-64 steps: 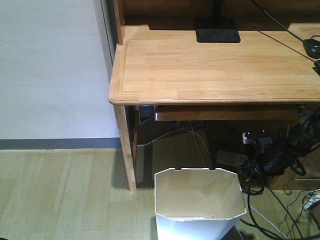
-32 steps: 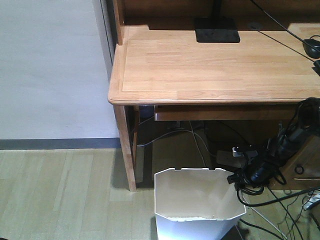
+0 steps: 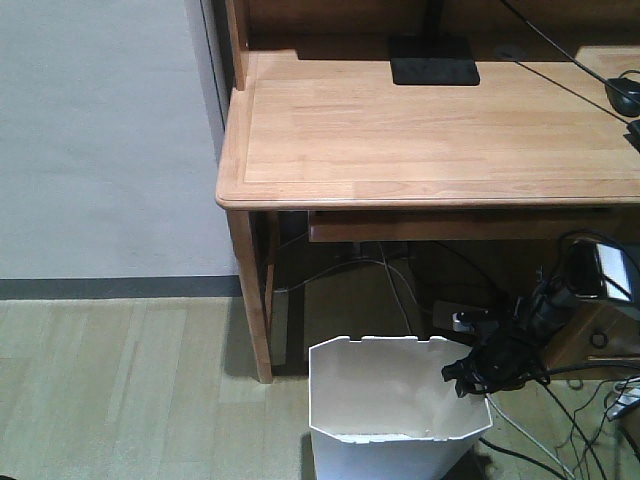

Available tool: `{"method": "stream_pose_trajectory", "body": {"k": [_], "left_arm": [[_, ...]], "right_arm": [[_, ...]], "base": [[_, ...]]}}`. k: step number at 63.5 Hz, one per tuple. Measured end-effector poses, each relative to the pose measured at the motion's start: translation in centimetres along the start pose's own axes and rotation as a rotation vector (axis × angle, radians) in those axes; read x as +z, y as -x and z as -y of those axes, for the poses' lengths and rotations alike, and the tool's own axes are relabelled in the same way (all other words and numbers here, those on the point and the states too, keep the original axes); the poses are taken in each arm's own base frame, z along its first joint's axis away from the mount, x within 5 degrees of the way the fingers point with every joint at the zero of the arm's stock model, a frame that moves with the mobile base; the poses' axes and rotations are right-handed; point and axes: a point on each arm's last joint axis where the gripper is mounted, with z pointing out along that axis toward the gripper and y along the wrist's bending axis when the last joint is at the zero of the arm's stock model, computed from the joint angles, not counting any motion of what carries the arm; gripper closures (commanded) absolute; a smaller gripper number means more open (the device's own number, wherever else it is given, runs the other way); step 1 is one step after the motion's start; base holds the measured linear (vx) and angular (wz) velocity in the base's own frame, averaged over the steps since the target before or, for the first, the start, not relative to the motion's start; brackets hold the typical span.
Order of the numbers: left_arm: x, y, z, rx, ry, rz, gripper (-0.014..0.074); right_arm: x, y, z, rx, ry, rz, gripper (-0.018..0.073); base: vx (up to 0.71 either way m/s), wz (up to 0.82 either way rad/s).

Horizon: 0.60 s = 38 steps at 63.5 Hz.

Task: Move trash bin to bedside with robot
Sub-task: 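Close the right gripper on the bin rim and lift it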

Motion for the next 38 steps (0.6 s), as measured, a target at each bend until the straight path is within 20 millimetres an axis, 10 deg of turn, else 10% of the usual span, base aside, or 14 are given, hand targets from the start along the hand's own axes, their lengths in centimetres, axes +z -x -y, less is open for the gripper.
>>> {"method": "stream_pose_trajectory", "body": {"k": [18,38], "left_arm": [[0.0,0.0,0.0,0.000,0.000,0.000,0.0603],[0.0,0.0,0.0,0.000,0.000,0.000,0.0603]], "right_arm": [[1.7,0.2,-0.1,0.011,0.051,-0.054,0.0573],[1.1,1.0,-0.3,0.044,0.090,-0.008,0.0568]], "base": [[0.00,0.00],[0.00,0.00]]}}
